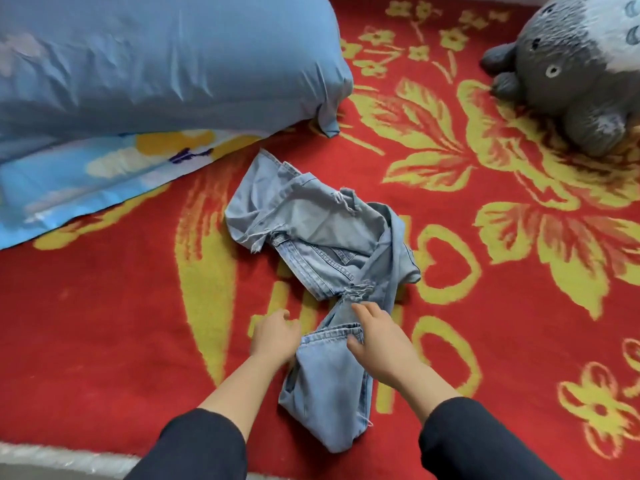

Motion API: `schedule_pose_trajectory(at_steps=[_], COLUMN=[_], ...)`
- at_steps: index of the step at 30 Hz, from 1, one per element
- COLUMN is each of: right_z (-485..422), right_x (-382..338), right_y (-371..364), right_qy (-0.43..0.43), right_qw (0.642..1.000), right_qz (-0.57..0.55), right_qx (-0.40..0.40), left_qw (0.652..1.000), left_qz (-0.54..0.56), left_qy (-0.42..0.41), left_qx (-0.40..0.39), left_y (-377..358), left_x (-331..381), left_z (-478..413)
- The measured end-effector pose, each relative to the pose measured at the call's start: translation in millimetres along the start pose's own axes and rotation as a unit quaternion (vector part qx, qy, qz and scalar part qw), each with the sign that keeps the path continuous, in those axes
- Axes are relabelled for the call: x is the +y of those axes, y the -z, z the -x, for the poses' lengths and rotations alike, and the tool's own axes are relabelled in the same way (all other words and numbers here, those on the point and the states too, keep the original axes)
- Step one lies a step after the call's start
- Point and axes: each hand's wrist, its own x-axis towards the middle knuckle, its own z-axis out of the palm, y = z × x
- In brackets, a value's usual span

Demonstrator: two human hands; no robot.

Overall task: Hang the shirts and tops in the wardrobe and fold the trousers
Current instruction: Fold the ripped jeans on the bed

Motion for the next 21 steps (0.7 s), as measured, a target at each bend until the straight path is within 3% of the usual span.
schedule_pose_trajectory(at_steps=[5,12,17,19,21], right_z=[-50.7,-95.8,-115.0,-117.3,-114.7], right_x=[20.1,25.7,-11.8,-37.7,-60.6], right_y=[-10.7,19.5,68.7,84.0,88.0], right_qy=[0.056,0.102,0.220,0.303,0.394], right_qw=[0.985,0.975,0.944,0.901,0.835], right_qz=[0.155,0.165,0.231,0.305,0.385], right_qx=[0.055,0.109,0.088,0.062,0.000], left_qw=[0.983,0.930,0.963,0.970,0.971], left_qz=[0.182,0.361,0.212,0.151,0.106], left_qy=[0.020,0.021,-0.099,-0.134,-0.159], left_qx=[0.001,-0.064,-0.133,-0.139,-0.145], left_y=[-26.1,-30.2,-6.3,0.2,9.1], left_x=[28.5,44.9,33.4,22.7,14.1], left_z=[-45.8,-37.6,12.6,29.1,44.1])
